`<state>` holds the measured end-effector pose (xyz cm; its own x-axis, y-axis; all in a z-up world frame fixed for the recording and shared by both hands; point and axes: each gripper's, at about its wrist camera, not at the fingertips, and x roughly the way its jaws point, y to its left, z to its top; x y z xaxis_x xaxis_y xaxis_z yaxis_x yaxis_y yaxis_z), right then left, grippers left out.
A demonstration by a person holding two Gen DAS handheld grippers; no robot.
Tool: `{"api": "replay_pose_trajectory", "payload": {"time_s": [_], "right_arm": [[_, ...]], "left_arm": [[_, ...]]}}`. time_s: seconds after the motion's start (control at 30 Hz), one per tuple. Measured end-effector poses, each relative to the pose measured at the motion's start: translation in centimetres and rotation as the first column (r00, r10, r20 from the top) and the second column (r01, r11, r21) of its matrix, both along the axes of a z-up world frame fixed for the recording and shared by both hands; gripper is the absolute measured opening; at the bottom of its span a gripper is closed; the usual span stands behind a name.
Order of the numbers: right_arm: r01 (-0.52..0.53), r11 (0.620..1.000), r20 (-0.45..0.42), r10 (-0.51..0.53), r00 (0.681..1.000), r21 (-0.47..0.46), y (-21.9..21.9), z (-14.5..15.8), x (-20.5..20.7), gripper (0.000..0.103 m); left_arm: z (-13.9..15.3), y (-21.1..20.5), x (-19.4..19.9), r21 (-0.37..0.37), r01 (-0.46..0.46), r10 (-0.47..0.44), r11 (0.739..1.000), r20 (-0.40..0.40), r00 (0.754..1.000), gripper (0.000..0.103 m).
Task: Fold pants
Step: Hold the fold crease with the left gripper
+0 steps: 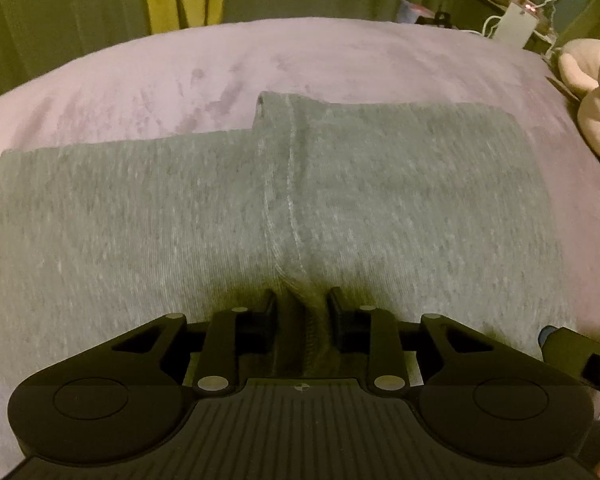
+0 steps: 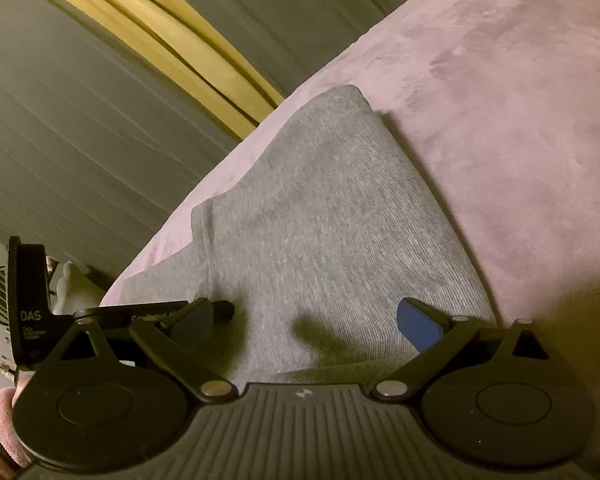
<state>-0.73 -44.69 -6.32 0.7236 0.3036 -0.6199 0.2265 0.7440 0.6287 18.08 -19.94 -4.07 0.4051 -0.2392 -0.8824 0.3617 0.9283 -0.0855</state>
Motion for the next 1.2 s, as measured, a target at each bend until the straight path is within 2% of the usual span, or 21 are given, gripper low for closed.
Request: {"api": "replay_pose_trajectory", "payload": {"time_s": [0.07, 0.13, 0.17, 0.37, 0.47, 0.53, 0.67, 0.73, 0.93, 1.2], "right_arm": [[-0.001, 1.0, 0.0, 0.001, 1.0, -0.002, 0.0, 0.0, 0.0, 0.099], [0.0, 1.0, 0.0, 0.0, 1.0, -0.004, 0.0, 0.0, 0.1, 0.099], [-0.001, 1.0, 0.0, 0.001, 1.0, -0.005, 0.1, 0.0, 0.1, 0.099], [0.001, 1.0, 0.002, -0.001, 1.0, -0.011, 0.1, 0.0, 0.1, 0.099], [0.001, 1.0, 0.002, -0.001, 1.0, -0.014, 0.1, 0.0, 0.0, 0.099], [0.001, 1.0, 0.002, -0.001, 1.0, -0.013, 0.1, 0.0, 0.0, 0.099], [-0.001, 1.0, 0.002, 0.001, 1.0, -0.013, 0.1, 0.0, 0.0, 0.099], [-0.001, 1.0, 0.002, 0.001, 1.0, -0.013, 0.1, 0.0, 0.0, 0.099], [0.008, 1.0, 0.006, -0.008, 1.0, 0.0, -0.2, 0.2, -0.1, 0.099], [0.09, 0.996, 0.073, -0.088, 0.993, -0.019, -1.0, 1.4, -1.2, 0.099]], "left_arm": [[-0.1, -0.1, 0.2, 0.007, -0.01, 0.01, 1.0, -0.004, 1.0, 0.039], [-0.2, 0.0, 0.3, 0.024, -0.028, 0.028, 0.999, -0.001, 1.0, 0.053], [-0.3, 0.0, 0.3, 0.033, -0.036, 0.036, 0.999, 0.001, 0.999, 0.055], [-0.5, 0.6, 0.8, 0.002, -0.072, 0.072, 0.997, -0.026, 0.997, 0.057], [-0.4, 0.4, 0.7, -0.001, -0.067, 0.067, 0.998, -0.028, 0.997, 0.049], [-0.4, 0.2, 0.6, -0.007, -0.044, 0.044, 0.999, -0.027, 0.999, 0.034], [-0.2, -0.3, 0.3, 0.003, -0.007, 0.007, 1.0, -0.015, 1.0, 0.031], [-0.2, -0.1, 0.3, -0.005, 0.005, -0.005, 1.0, -0.014, 1.0, 0.026], [0.7, 0.6, -0.1, -0.039, -0.016, 0.016, 0.999, 0.007, 1.0, 0.015], [2.9, 2.5, -1.3, -0.101, -0.044, 0.048, 0.994, 0.03, 0.998, 0.013]]}}
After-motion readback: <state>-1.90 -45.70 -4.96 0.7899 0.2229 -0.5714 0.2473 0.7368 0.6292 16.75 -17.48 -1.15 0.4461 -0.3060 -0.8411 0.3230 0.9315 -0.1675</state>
